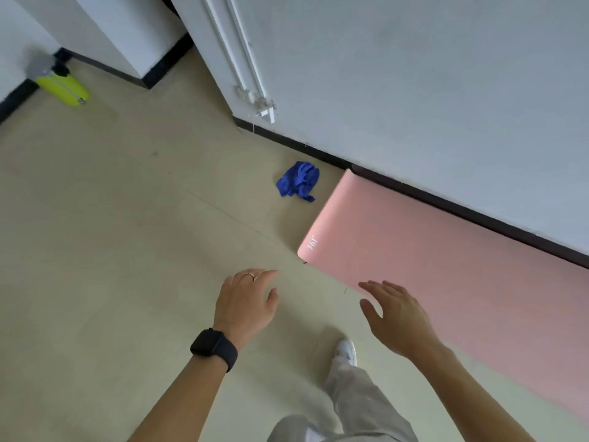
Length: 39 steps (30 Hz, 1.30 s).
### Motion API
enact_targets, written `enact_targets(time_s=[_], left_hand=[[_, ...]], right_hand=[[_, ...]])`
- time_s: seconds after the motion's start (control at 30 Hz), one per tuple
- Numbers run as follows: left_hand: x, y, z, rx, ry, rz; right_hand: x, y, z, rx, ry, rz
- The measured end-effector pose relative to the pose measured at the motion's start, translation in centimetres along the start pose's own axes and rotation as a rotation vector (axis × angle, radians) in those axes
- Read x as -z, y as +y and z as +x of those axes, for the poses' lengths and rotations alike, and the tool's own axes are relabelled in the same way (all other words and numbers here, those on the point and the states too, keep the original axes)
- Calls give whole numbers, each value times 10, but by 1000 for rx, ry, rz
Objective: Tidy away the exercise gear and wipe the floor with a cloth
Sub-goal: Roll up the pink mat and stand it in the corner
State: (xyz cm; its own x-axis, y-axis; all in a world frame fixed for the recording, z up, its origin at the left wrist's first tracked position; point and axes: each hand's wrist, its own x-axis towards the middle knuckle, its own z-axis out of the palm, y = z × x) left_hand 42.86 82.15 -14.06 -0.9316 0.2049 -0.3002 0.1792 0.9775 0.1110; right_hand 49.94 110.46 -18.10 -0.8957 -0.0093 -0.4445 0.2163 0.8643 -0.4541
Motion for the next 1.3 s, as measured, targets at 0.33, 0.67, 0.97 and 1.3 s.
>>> enact_targets(time_s=[0.33, 0.67, 0.97, 1.3], left_hand=[[-68, -43, 213, -215, -309, 107], [-235, -107, 373, -326, -617, 203], [-418, -126, 447, 54, -651, -163], [-606, -119, 528, 366, -418, -614]], right_hand=[[-56, -15, 146, -279, 2, 155], [-205, 11, 277, -551, -128, 225], [-354, 101, 381, -553, -199, 270], [-503, 250, 467, -582, -254, 162]])
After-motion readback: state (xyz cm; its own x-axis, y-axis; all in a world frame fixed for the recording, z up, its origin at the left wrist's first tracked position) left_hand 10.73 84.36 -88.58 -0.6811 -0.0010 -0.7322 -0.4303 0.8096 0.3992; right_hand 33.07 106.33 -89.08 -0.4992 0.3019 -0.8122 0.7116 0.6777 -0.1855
